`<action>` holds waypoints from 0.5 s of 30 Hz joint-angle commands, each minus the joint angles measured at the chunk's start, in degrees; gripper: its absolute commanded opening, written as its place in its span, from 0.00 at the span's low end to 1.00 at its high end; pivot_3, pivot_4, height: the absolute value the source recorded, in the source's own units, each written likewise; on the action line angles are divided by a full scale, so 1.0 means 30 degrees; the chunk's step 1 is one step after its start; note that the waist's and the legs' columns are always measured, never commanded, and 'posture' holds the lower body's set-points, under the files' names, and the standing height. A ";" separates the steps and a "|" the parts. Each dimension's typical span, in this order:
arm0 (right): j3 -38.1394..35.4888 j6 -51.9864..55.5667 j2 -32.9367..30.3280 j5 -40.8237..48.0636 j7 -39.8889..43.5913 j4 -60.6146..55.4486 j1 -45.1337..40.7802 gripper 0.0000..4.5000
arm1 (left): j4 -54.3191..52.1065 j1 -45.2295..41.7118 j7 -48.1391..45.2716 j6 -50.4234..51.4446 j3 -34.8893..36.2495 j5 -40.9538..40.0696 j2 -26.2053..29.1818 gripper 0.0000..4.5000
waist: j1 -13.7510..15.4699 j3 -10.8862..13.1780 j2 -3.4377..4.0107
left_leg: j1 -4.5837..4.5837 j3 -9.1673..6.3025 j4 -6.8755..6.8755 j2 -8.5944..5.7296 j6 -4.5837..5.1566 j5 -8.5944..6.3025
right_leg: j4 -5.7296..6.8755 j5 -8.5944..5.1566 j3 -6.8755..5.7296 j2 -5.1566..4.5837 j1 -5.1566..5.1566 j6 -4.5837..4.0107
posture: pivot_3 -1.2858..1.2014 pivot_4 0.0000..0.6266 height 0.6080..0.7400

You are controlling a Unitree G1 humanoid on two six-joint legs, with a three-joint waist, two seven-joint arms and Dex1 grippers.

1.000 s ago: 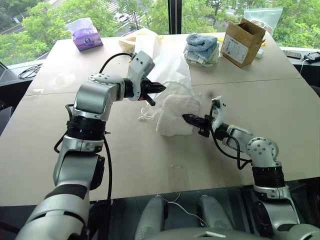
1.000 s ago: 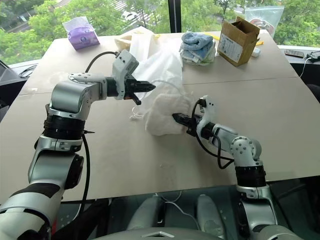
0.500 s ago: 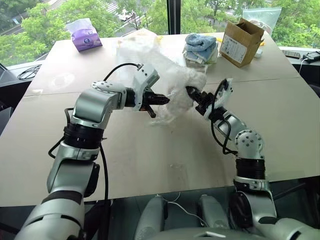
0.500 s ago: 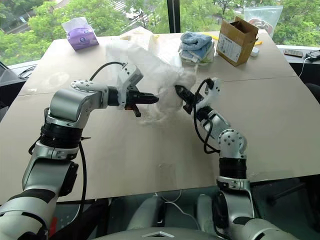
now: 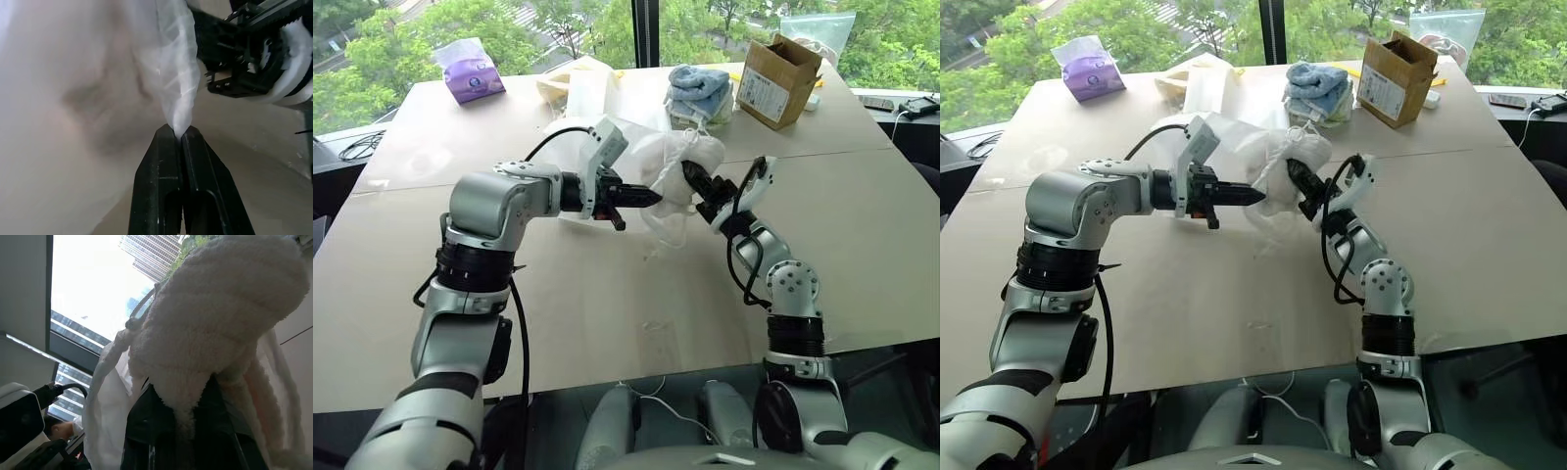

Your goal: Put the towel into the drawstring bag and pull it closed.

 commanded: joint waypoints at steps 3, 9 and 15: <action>0.4212 0.1481 -0.2332 -0.1684 0.3564 -0.2463 0.1052 0.00 | -0.0045 -0.0715 0.0481 -0.0057 0.0678 -0.0669 -0.0186 0.00 | 0.0003 0.0000 0.0001 | 0.0001 0.0006 0.0002 -0.0004 0.0000 0.0000 | 0.0000 0.0000 0.0009 -0.0001 0.0000 0.0000 | 0.52 0.24 1.00; 0.6097 0.1693 -0.5755 -0.3190 0.7005 -0.3145 0.1439 0.00 | -0.0021 -0.0451 0.0373 -0.0778 0.0252 -0.0650 -0.0249 0.00 | 0.0016 -0.0001 -0.0003 | 0.0000 -0.0002 0.0022 -0.0041 0.0001 0.0001 | -0.0005 0.0000 0.0006 -0.0003 0.0009 0.0001 | 0.52 0.24 1.00; 0.6093 0.2138 -0.8013 -0.3266 0.9627 -0.2825 0.1129 0.00 | -0.0139 0.0055 -0.0315 -0.3227 -0.0209 -0.0417 -0.0315 0.00 | 0.0102 -0.0001 -0.0004 | -0.0007 -0.0004 0.0033 -0.0031 0.0002 0.0000 | -0.0013 0.0000 0.0000 -0.0011 0.0015 0.0001 | 0.52 0.24 1.00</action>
